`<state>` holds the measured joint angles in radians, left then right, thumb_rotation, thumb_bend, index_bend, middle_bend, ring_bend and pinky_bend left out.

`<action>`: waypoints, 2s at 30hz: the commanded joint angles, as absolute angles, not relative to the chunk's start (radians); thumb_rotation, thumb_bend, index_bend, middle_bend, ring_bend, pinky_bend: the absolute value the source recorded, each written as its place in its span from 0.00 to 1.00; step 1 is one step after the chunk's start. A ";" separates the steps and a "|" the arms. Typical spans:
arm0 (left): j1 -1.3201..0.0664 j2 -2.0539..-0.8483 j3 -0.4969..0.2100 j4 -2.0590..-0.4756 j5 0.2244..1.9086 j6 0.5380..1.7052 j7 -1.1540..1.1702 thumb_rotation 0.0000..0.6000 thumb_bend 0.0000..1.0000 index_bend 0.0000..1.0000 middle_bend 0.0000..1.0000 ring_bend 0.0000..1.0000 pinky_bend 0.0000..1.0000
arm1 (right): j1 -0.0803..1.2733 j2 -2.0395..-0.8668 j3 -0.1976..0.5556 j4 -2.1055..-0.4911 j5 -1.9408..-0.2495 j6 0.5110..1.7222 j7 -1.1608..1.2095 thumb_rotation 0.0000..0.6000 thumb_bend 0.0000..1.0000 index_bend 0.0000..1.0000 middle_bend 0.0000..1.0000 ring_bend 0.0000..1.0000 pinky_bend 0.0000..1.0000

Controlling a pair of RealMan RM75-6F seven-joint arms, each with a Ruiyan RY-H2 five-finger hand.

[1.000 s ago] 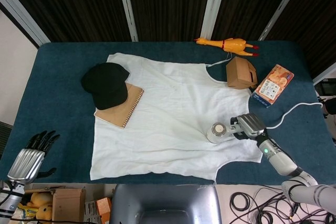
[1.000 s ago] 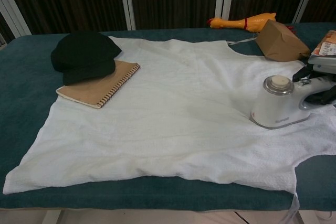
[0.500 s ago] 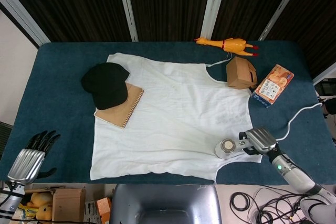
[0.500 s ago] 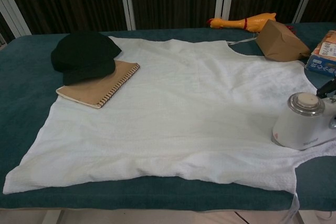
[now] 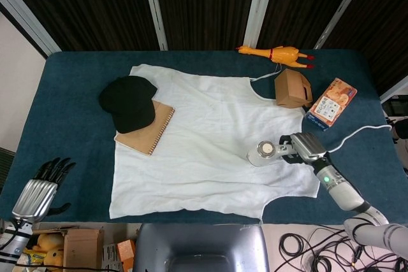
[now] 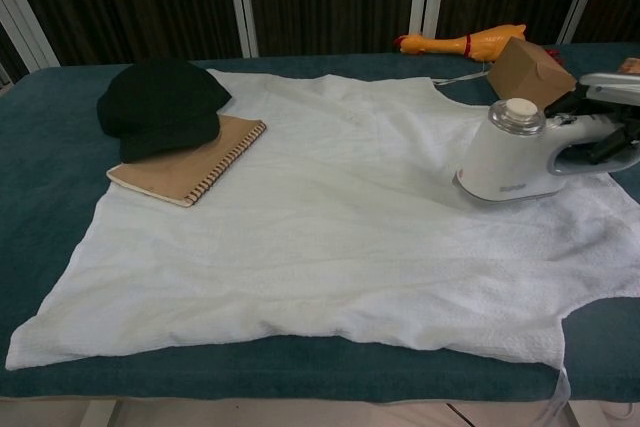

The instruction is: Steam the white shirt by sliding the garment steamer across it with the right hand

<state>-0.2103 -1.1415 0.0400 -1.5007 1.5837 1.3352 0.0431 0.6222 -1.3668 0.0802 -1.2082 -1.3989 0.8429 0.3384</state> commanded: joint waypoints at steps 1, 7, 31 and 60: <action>-0.213 -1.141 0.038 -1.503 1.581 1.331 0.045 1.00 0.03 0.13 0.07 0.01 0.11 | 0.693 -1.489 0.144 -1.095 -1.316 0.764 0.294 1.00 0.82 1.00 1.00 1.00 1.00; -0.207 -1.137 0.039 -1.503 1.575 1.338 0.041 1.00 0.03 0.13 0.07 0.01 0.11 | 0.741 -1.571 0.169 -1.044 -1.279 0.726 0.231 1.00 0.82 1.00 1.00 1.00 1.00; -0.196 -1.136 0.046 -1.488 1.590 1.360 0.012 1.00 0.03 0.13 0.07 0.01 0.11 | 0.612 -1.312 -0.045 -1.477 -1.402 0.841 -0.065 1.00 0.82 1.00 1.00 1.00 1.00; -0.205 -1.146 0.048 -1.500 1.594 1.342 0.043 1.00 0.03 0.13 0.07 0.01 0.11 | 0.530 -1.370 0.028 -0.965 -1.378 0.874 0.420 1.00 0.82 0.95 1.00 0.85 0.90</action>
